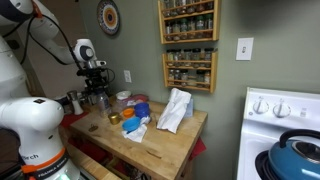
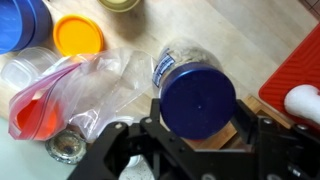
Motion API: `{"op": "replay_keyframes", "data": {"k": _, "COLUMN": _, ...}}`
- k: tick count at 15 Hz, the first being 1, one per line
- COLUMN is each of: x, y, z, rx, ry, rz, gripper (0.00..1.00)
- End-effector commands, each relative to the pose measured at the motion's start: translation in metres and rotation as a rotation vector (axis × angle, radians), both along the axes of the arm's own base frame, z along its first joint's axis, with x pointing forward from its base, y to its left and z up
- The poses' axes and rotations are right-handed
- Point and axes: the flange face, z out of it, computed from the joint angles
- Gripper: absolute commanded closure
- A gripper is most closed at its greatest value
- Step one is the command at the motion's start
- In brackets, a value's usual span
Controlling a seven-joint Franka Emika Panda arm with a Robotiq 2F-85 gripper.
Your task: Pick up the dark blue container lid and put it on the clear container
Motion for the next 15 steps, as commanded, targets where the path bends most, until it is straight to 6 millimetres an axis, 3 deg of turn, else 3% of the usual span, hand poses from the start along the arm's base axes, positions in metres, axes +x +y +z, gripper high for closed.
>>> {"op": "replay_keyframes", "data": {"k": 1, "x": 0.0032, "y": -0.0001, "z": -0.0069, "rx": 0.034, "ry": 0.03, "rz": 0.014, "gripper": 0.55}}
{"op": "replay_keyframes", "data": {"k": 7, "x": 0.0053, "y": -0.0049, "z": -0.0073, "rx": 0.06, "ry": 0.049, "rz": 0.009, "gripper": 0.55}}
{"op": "replay_keyframes", "data": {"k": 8, "x": 0.0054, "y": -0.0057, "z": -0.0067, "rx": 0.056, "ry": 0.044, "rz": 0.0, "gripper": 0.11}}
{"op": "replay_keyframes", "data": {"k": 10, "x": 0.0046, "y": -0.0053, "z": -0.0065, "rx": 0.059, "ry": 0.046, "rz": 0.002, "gripper": 0.01}}
{"op": "replay_keyframes", "data": {"k": 15, "x": 0.0041, "y": -0.0061, "z": -0.0054, "rx": 0.061, "ry": 0.047, "rz": -0.004, "gripper": 0.0}}
